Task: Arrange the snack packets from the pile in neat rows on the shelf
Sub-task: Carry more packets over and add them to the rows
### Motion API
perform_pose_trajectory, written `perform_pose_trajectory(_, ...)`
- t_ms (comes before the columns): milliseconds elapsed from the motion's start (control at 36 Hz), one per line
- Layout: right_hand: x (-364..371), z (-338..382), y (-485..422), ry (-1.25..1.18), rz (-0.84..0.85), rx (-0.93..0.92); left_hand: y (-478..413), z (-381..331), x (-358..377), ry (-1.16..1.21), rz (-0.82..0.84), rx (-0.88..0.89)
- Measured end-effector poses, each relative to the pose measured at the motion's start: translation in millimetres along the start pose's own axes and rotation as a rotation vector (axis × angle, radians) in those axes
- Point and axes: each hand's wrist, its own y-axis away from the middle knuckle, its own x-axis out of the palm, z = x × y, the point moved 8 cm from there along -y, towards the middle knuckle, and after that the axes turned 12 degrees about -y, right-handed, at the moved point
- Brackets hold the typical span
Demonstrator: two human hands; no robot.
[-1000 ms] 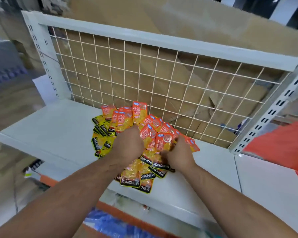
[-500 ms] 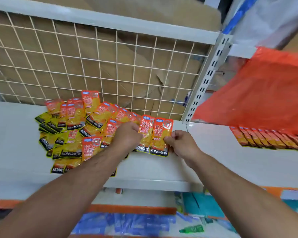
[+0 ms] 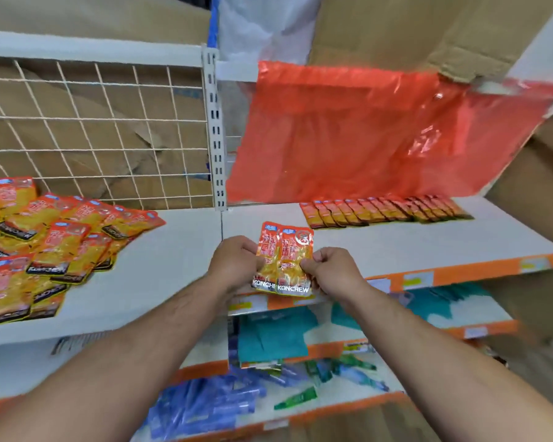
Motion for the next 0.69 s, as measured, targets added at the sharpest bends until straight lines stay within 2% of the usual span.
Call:
perform_pose_trajectory(278,-165.0,-33.7,18.1,-0.090,-0.159,0.049,27.0,-102.4,133.8,0.018,0.113,0.064)
perform_pose_trajectory(694,-313.1,-61.7,-38.6,-0.069,-0.334,0.104,-35.4,-204.1,284.2,0.090,0.323,0.141)
